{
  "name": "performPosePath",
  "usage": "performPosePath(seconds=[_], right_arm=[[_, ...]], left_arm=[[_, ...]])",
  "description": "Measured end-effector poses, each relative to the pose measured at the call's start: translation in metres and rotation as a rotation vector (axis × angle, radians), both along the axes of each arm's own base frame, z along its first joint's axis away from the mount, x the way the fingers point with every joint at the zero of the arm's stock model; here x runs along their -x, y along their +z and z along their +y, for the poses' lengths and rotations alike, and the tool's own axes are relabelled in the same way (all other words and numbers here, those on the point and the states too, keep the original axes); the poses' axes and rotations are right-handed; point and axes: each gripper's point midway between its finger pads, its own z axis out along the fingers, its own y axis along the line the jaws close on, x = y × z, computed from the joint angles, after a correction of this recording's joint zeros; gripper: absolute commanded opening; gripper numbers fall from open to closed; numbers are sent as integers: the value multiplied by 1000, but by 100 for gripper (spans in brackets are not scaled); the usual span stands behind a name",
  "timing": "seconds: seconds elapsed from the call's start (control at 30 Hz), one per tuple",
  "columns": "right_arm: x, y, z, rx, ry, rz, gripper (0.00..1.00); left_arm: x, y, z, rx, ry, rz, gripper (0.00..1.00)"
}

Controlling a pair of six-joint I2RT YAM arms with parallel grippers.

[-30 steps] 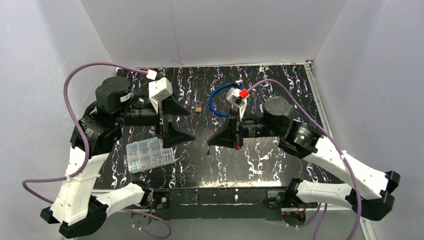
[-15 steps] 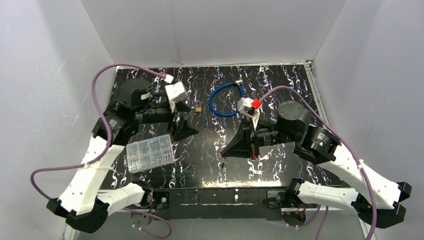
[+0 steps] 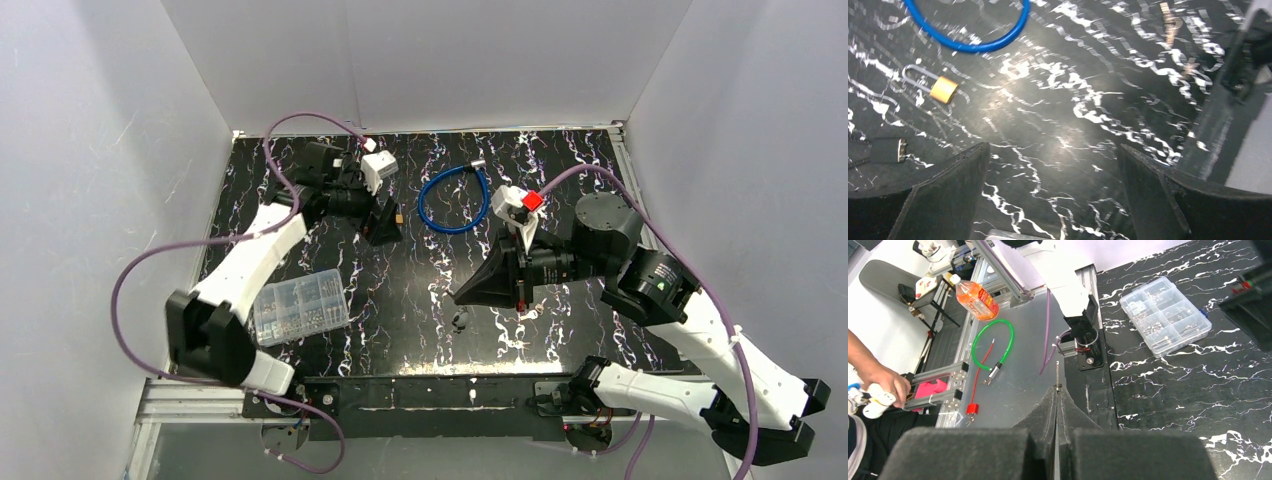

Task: Unlock with the key
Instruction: Move the lock to the center of the board.

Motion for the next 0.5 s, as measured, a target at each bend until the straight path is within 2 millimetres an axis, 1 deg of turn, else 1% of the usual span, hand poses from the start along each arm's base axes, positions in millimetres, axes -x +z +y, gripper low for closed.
performPosePath(seconds=[0.1, 0.17, 0.23, 0.27, 0.33, 0.5], right_arm=[[-5, 0, -2, -1, -13, 3, 1], [-8, 0, -3, 0, -20, 5, 1], [-10, 0, -4, 0, -26, 7, 1], [-11, 0, -4, 0, -28, 8, 1], [-13, 0, -5, -1, -34, 9, 1], [-18, 0, -6, -1, -51, 11, 1]], left_arm=[[-34, -44, 8, -66, 71, 69, 98], [-51, -75, 15, -122, 115, 127, 98], [-64, -94, 18, -165, 142, 169, 98], [-71, -101, 19, -182, 151, 179, 98], [-85, -108, 17, -199, 160, 179, 98], [-112, -107, 14, -217, 162, 125, 93]])
